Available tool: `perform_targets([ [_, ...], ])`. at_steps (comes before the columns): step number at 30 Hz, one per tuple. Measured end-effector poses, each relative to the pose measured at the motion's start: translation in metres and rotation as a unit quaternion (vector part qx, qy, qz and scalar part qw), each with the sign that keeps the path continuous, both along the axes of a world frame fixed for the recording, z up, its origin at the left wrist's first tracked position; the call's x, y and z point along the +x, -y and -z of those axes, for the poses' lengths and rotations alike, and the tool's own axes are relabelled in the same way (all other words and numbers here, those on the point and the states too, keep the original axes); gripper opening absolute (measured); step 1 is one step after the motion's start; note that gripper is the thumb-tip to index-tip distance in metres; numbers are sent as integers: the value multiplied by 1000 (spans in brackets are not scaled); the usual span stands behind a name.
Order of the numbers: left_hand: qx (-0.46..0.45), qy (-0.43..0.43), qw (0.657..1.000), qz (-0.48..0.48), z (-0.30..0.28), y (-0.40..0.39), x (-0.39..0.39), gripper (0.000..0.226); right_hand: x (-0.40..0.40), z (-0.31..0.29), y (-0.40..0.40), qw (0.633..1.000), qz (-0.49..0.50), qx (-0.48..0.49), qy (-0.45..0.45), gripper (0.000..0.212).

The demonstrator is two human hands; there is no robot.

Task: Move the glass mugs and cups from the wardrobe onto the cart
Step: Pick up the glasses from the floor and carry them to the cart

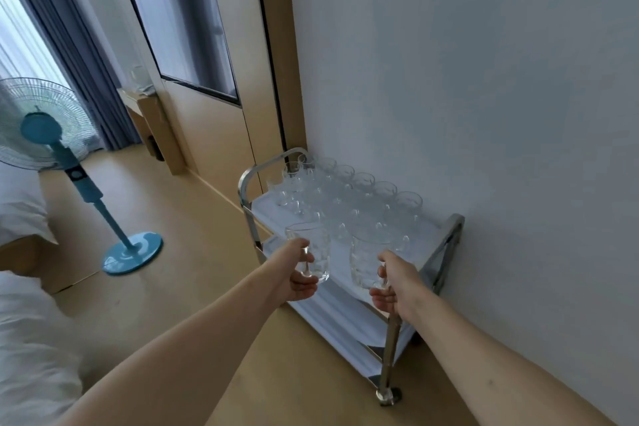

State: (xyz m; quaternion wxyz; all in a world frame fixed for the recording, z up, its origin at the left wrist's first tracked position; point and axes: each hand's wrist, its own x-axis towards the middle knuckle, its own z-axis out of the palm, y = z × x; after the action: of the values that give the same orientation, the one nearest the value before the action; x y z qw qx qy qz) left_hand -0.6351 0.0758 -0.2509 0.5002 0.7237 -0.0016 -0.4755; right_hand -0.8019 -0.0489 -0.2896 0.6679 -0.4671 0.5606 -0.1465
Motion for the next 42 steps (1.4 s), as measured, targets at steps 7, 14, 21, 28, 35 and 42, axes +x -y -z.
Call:
perform_targets([
  [7, 18, -28, 994, 100, 42, 60, 68, 33, 42, 30, 22, 995, 94, 28, -22, 29],
  [14, 11, -53, 978, 202, 72, 98, 115, 37, 77, 56, 25, 979, 192, 53, -49, 32],
  [21, 37, -98, 954, 281, 98, 108, 134, 34, 103, 76, 2, 958, 270, 87, -29, 34],
  [28, 36, -140, 946, 289, 131, 140, 130, 32, 107, 91, 14, 946, 309, 93, -17, 32],
  [35, 43, -126, 938, 320, 156, 171, 124, 32, 107, 119, 42, 949, 300, 95, 8, 32],
  [42, 44, -172, 952, 251, 178, 187, 106, 29, 100, 148, 68, 967, 238, 94, 14, 36],
])
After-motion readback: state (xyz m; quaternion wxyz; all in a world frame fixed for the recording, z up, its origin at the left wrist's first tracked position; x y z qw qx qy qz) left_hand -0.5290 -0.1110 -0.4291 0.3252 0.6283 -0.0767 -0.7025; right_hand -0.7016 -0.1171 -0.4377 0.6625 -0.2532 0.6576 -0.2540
